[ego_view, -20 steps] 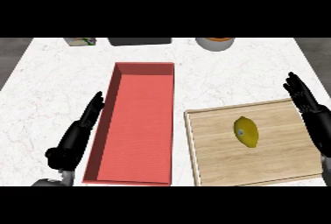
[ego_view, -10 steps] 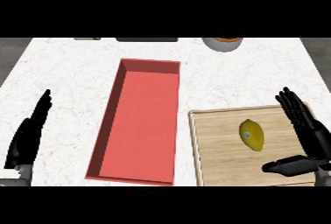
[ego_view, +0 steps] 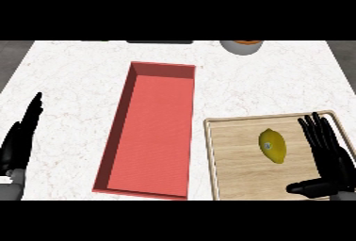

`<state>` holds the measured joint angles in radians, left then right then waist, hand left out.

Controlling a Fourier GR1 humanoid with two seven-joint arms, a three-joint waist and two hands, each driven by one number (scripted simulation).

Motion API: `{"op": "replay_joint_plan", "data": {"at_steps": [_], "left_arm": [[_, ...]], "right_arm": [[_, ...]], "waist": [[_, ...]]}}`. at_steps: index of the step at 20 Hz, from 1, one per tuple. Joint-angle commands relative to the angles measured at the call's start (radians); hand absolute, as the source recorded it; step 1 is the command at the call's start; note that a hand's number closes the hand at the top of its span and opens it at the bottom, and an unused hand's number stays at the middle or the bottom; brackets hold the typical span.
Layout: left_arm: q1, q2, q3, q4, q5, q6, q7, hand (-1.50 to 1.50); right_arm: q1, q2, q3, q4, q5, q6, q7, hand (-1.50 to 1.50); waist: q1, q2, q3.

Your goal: Pick the lemon from the tray and place it in the cardboard box

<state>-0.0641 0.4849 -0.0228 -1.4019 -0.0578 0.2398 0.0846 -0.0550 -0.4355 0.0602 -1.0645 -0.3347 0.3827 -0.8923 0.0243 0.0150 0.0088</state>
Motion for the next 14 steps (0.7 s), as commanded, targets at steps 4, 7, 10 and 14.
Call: {"op": "replay_joint_plan", "data": {"at_steps": [4, 7, 10, 14], "left_arm": [[-0.019, -0.005, 0.007, 0.038, -0.003, -0.012, -0.017, 0.00], [-0.079, -0.012, 0.006, 0.085, -0.014, -0.011, 0.012, 0.00], [-0.030, -0.012, 0.012, 0.095, -0.011, -0.025, -0.048, 0.00], [-0.058, 0.005, 0.036, 0.070, 0.000, -0.036, 0.000, 0.00]], "right_arm": [[-0.104, -0.144, 0.028, 0.181, 0.250, -0.012, -0.266, -1.50], [-0.175, -0.199, 0.073, 0.225, 0.328, -0.018, -0.258, -1.50], [-0.228, -0.210, 0.137, 0.250, 0.414, -0.050, -0.243, -1.50], [-0.286, -0.284, 0.194, 0.298, 0.513, -0.051, -0.239, -1.50]], "waist": [[0.010, -0.005, -0.004], [-0.002, -0.002, -0.005], [0.011, -0.005, -0.006], [0.003, -0.008, -0.006]]}}
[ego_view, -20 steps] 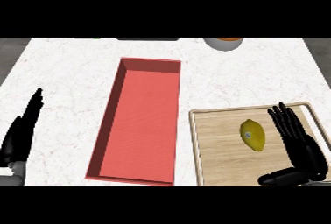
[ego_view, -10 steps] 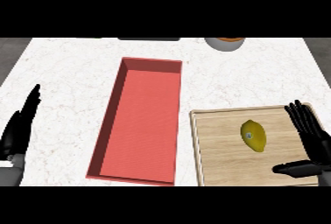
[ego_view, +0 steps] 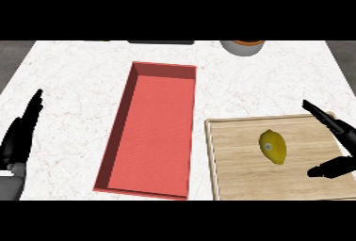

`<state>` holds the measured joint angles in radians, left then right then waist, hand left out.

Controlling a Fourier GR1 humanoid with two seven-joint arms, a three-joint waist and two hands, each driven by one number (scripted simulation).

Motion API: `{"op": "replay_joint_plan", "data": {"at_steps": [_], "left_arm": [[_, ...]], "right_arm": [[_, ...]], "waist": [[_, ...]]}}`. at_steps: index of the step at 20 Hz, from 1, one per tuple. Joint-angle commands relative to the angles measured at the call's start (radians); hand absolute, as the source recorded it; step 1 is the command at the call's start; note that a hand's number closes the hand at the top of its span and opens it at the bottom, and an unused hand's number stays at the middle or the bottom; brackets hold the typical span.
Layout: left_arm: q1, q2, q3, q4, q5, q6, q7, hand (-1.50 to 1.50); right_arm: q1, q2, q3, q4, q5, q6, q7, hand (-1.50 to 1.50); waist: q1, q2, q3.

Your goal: Pick the lemon from the tray and place it in the cardboard box

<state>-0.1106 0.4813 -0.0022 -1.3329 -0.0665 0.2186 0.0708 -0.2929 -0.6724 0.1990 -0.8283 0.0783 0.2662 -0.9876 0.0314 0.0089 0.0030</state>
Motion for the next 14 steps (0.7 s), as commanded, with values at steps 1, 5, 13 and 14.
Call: {"op": "replay_joint_plan", "data": {"at_steps": [1, 5, 13, 14], "left_arm": [[-0.024, 0.001, 0.003, 0.030, -0.015, -0.008, 0.016, 0.00], [0.005, 0.007, 0.036, 0.015, -0.012, -0.014, -0.020, 0.00], [0.051, -0.005, 0.065, -0.022, -0.027, -0.051, -0.024, 0.00], [0.077, -0.017, 0.079, -0.004, -0.024, -0.047, -0.061, 0.00]], "right_arm": [[-0.092, 0.018, 0.092, 0.073, 0.140, 0.014, -0.088, -1.50], [-0.115, 0.027, 0.119, 0.099, 0.171, 0.055, -0.116, -1.50], [-0.173, 0.135, 0.118, 0.133, 0.247, -0.032, -0.006, -1.50], [-0.171, 0.087, 0.107, 0.130, 0.250, 0.017, -0.030, -1.50]], "waist": [[-0.004, -0.001, -0.001], [-0.016, -0.006, -0.002], [-0.021, -0.009, -0.003], [-0.023, -0.009, -0.003]]}}
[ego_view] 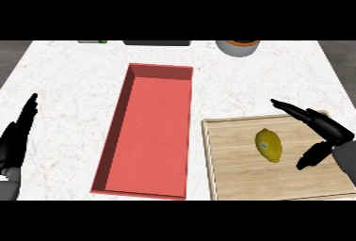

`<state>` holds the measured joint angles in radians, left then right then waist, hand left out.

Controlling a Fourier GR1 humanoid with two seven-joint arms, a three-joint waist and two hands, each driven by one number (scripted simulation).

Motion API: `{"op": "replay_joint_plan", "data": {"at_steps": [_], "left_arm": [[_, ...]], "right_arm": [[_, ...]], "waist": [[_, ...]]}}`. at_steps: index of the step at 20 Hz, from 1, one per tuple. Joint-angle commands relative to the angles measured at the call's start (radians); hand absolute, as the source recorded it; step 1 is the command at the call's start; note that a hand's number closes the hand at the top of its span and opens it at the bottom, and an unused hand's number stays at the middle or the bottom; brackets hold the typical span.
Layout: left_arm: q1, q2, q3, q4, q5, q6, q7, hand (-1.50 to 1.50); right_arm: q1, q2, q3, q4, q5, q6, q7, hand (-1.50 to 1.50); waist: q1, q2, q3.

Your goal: Pick the lemon from the tray and place it in the cardboard box

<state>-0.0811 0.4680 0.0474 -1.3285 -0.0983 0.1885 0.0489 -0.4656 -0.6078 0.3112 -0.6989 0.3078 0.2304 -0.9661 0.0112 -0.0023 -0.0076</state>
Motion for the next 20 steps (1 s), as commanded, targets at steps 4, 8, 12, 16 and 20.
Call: {"op": "replay_joint_plan", "data": {"at_steps": [4, 8, 12, 16, 20], "left_arm": [[0.010, -0.025, 0.012, -0.022, -0.031, -0.003, 0.015, 0.00], [0.036, 0.011, 0.051, -0.071, 0.004, -0.055, 0.027, 0.00], [-0.042, -0.017, 0.055, 0.074, -0.026, -0.030, -0.029, 0.00], [-0.010, -0.041, 0.007, -0.096, -0.061, -0.006, 0.103, 0.00], [-0.014, -0.047, 0.049, 0.009, -0.049, -0.021, 0.006, 0.00]], "right_arm": [[0.017, 0.036, -0.006, -0.049, 0.042, 0.042, -0.029, -1.50], [0.021, 0.041, -0.019, -0.010, 0.038, 0.048, -0.072, -1.50], [0.018, 0.033, -0.007, -0.052, 0.028, 0.099, -0.096, -1.50], [0.070, 0.027, -0.013, -0.157, -0.017, 0.106, -0.089, -1.50], [0.150, -0.023, -0.005, -0.254, -0.018, 0.111, -0.108, -1.50]], "waist": [[-0.009, 0.001, 0.008], [-0.004, 0.002, 0.008], [-0.012, 0.004, 0.007], [-0.013, -0.002, 0.008], [-0.020, 0.001, 0.007]]}}
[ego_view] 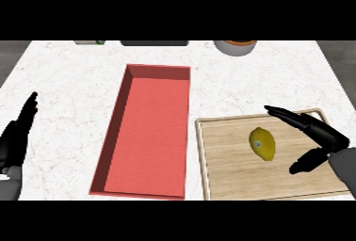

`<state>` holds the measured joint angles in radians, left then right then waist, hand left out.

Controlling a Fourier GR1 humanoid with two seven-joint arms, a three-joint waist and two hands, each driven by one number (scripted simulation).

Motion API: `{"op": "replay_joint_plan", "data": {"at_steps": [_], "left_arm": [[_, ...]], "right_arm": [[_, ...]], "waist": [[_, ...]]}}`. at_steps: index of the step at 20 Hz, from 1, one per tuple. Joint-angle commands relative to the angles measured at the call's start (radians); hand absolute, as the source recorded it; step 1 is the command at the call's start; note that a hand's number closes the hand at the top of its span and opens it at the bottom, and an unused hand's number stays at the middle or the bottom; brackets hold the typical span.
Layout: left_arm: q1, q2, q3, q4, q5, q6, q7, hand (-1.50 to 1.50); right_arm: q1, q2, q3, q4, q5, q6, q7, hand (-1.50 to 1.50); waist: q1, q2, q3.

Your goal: Pick the lemon from the tray and place it in the cardboard box

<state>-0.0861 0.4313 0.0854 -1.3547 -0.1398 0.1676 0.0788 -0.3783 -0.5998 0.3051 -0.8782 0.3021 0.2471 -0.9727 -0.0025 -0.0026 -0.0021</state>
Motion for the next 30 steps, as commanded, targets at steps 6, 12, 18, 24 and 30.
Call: {"op": "replay_joint_plan", "data": {"at_steps": [6, 12, 18, 24, 30], "left_arm": [[-0.011, -0.026, 0.034, 0.042, -0.024, -0.023, -0.036, 0.00], [0.026, -0.011, 0.059, -0.026, -0.037, -0.046, -0.018, 0.00], [-0.027, -0.034, 0.049, 0.046, -0.048, -0.051, -0.026, 0.00], [-0.014, -0.040, 0.060, 0.037, -0.051, -0.056, -0.042, 0.00], [-0.012, -0.078, 0.019, 0.033, -0.081, -0.031, -0.062, 0.00]], "right_arm": [[0.088, 0.028, 0.021, -0.187, 0.084, 0.055, 0.131, -1.50], [0.047, 0.094, 0.007, -0.172, 0.132, 0.076, 0.217, -1.50], [0.049, 0.179, -0.078, -0.131, 0.139, -0.116, 0.184, 1.50], [-0.086, 0.196, -0.044, -0.043, 0.296, -0.181, 0.247, 1.50], [-0.368, 0.154, 0.048, 0.207, 0.511, -0.191, 0.275, 1.50]], "waist": [[0.001, 0.002, 0.002], [0.006, 0.001, 0.002], [0.001, 0.003, 0.002], [0.012, 0.004, 0.002], [0.060, 0.016, 0.003]]}}
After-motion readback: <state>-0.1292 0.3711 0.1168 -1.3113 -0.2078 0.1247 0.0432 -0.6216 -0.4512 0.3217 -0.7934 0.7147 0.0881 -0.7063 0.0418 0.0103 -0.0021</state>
